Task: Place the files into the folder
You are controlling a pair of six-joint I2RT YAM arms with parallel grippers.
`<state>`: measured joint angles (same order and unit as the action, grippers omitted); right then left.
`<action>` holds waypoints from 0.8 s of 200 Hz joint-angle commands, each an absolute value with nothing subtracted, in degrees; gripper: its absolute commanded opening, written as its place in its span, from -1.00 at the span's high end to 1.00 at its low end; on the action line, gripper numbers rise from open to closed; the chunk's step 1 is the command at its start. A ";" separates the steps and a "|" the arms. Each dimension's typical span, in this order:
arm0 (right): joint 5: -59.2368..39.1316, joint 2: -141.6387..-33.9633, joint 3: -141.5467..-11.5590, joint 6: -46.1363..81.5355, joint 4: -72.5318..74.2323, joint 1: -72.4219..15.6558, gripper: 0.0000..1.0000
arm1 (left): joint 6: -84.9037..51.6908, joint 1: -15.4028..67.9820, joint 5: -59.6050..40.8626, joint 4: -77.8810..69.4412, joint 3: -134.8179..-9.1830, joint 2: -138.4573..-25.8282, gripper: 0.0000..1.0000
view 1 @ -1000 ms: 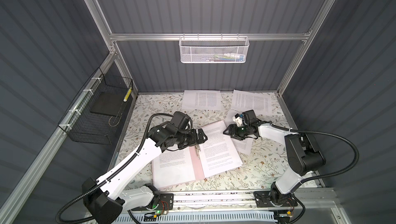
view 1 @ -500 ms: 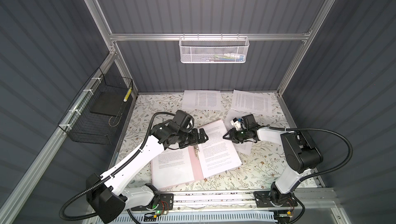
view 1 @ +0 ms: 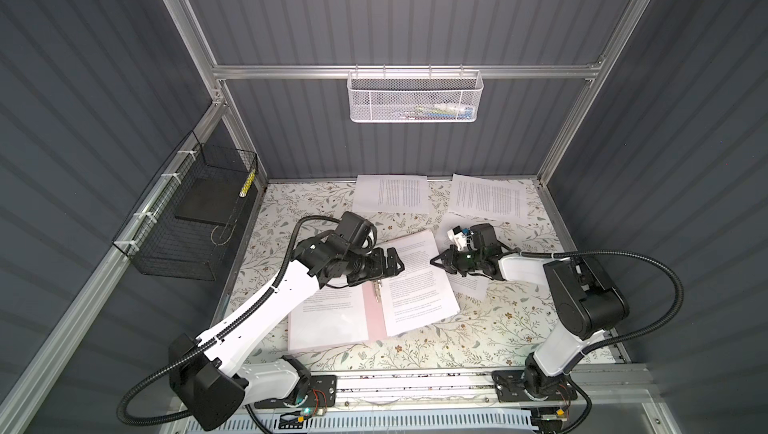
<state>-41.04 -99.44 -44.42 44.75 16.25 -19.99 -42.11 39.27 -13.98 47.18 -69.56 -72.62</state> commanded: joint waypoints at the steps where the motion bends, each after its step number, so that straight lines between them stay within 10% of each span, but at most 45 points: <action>1: -36.26 -102.44 -47.63 51.35 23.25 -23.14 1.00 | -40.42 38.85 -14.72 48.33 -72.32 -73.26 -1.00; 87: -20.39 -114.44 -62.61 59.65 26.15 -35.01 0.98 | -39.64 38.67 -14.55 47.73 -74.03 -75.06 -0.99; 160: -16.34 -108.41 -62.56 56.66 22.84 -36.18 -0.57 | -38.85 38.50 -17.34 45.53 -76.27 -76.10 -1.00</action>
<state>-19.64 -113.69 -63.24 59.27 25.65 -36.82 -40.49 38.89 -14.46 47.13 -73.87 -75.57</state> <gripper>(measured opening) 0.632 0.996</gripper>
